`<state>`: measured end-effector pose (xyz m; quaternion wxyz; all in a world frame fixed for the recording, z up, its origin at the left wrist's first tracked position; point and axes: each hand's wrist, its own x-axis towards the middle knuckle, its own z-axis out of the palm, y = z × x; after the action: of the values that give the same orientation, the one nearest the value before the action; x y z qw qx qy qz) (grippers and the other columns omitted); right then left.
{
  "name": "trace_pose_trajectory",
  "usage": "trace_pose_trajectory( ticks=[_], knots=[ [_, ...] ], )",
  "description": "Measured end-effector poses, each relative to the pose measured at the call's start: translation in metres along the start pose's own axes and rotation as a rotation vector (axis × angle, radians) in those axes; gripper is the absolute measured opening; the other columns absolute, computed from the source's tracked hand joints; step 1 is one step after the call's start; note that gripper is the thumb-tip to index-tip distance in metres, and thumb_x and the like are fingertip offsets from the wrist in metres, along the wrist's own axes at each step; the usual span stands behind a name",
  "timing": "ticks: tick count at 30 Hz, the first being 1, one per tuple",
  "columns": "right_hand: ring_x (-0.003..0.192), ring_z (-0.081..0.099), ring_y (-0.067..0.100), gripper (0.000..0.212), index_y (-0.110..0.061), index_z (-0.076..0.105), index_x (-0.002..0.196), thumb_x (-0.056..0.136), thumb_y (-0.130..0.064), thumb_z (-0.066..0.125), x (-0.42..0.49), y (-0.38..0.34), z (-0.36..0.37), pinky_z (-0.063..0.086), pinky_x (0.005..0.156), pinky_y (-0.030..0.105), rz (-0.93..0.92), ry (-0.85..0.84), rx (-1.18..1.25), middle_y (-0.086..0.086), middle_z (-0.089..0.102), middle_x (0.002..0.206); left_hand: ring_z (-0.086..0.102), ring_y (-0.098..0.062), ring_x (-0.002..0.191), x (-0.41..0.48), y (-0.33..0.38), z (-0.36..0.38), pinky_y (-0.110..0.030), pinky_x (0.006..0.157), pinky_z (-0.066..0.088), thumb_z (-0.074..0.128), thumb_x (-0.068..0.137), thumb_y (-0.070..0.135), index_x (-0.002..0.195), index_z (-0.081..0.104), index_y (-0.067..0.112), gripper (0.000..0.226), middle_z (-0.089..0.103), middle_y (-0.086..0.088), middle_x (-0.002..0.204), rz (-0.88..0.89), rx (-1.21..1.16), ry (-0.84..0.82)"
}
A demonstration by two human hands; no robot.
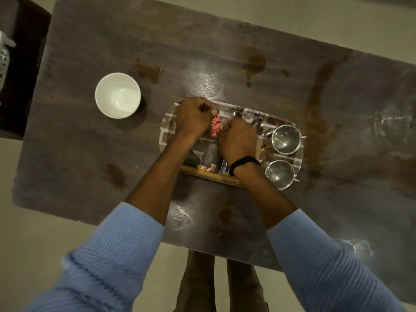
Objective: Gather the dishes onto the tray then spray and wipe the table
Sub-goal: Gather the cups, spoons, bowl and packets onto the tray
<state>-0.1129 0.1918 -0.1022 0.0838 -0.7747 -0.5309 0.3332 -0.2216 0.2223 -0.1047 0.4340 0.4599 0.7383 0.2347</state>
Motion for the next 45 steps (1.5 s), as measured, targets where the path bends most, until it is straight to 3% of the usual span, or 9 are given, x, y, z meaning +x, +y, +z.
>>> trace_pose_trajectory(
  ticks=[7,10,13,17,21,26,31,37,45],
  knots=[
    [0.093,0.066,0.016,0.052,-0.02,0.032,0.149,0.099,-0.022,0.046,-0.016,-0.003,0.006,0.023,0.077,0.026,0.086,0.038,-0.065,-0.003,0.071,0.095,0.071,-0.015,0.077,0.005,-0.002,0.01,-0.036,0.076,0.06,0.074,0.084,0.009,0.088,0.077,0.011,0.005,0.072,0.003,0.079,0.034,0.046,-0.016],
    [0.09,0.067,0.014,0.056,-0.019,0.025,0.153,0.102,-0.025,0.045,-0.019,-0.002,0.003,0.021,0.075,0.023,0.053,0.047,-0.157,-0.005,0.072,0.092,0.069,-0.01,0.079,0.004,-0.005,0.01,-0.024,0.075,0.057,0.074,0.085,0.012,0.093,0.078,0.012,0.01,0.075,0.002,0.086,0.072,0.069,0.002],
    [0.078,0.064,0.016,0.056,-0.016,0.029,0.151,0.1,-0.025,0.05,-0.016,0.003,0.004,0.028,0.054,0.018,-0.01,0.055,-0.168,-0.002,0.071,0.085,0.066,-0.005,0.081,0.002,-0.009,0.009,-0.003,0.069,0.044,0.075,0.084,0.011,0.1,0.077,0.014,0.016,0.073,0.006,0.09,0.118,0.097,0.022],
    [0.085,0.068,0.024,0.055,-0.008,0.033,0.148,0.098,-0.02,0.054,-0.015,0.005,0.008,0.05,0.071,0.032,-0.068,0.047,-0.15,0.004,0.072,0.088,0.065,-0.005,0.084,-0.001,-0.016,0.005,0.002,0.071,0.042,0.076,0.08,0.002,0.102,0.076,0.01,0.023,0.073,0.003,0.093,0.191,0.101,0.036],
    [0.1,0.067,0.019,0.025,-0.016,0.053,0.127,0.102,-0.02,0.048,-0.024,-0.002,-0.004,0.018,0.085,0.028,-0.084,-0.005,-0.26,0.0,0.073,0.1,0.065,-0.002,0.08,-0.005,-0.019,0.007,0.002,0.071,0.044,0.076,0.079,-0.004,0.104,0.076,0.008,0.027,0.075,0.0,0.096,0.205,0.086,0.054],
    [0.096,0.067,0.016,0.018,-0.02,0.058,0.117,0.102,-0.019,0.049,-0.028,-0.006,-0.004,0.01,0.084,0.032,-0.058,0.016,-0.273,-0.002,0.072,0.098,0.056,0.01,0.074,-0.005,-0.016,0.01,0.003,0.071,0.042,0.075,0.081,-0.001,0.102,0.076,0.006,0.022,0.07,0.006,0.092,0.231,0.086,0.067],
    [0.091,0.068,0.02,0.016,-0.017,0.061,0.112,0.099,-0.016,0.052,-0.024,-0.003,0.0,0.015,0.07,0.025,-0.091,0.045,-0.256,0.001,0.073,0.092,0.064,-0.002,0.082,-0.005,-0.015,0.012,-0.008,0.078,0.052,0.075,0.081,0.001,0.103,0.075,0.008,0.023,0.068,0.01,0.091,0.216,0.073,0.054],
    [0.094,0.067,0.028,0.023,-0.009,0.06,0.119,0.098,-0.017,0.055,-0.025,0.0,0.0,0.05,0.086,0.037,-0.108,0.014,-0.135,0.011,0.072,0.096,0.067,-0.004,0.086,-0.01,-0.016,-0.005,-0.013,0.076,0.053,0.073,0.085,0.007,0.103,0.074,0.014,0.019,0.071,0.005,0.096,0.153,0.016,0.075],
    [0.083,0.063,0.027,0.014,-0.009,0.066,0.1,0.096,-0.016,0.055,-0.076,0.009,0.001,0.034,0.069,0.028,-0.17,-0.144,-0.017,0.012,0.072,0.094,0.066,-0.003,0.078,-0.061,-0.055,-0.098,-0.016,0.075,0.054,0.073,0.084,0.005,0.104,0.074,0.006,0.02,0.074,-0.004,0.093,-0.036,-0.083,0.207]
  ],
)
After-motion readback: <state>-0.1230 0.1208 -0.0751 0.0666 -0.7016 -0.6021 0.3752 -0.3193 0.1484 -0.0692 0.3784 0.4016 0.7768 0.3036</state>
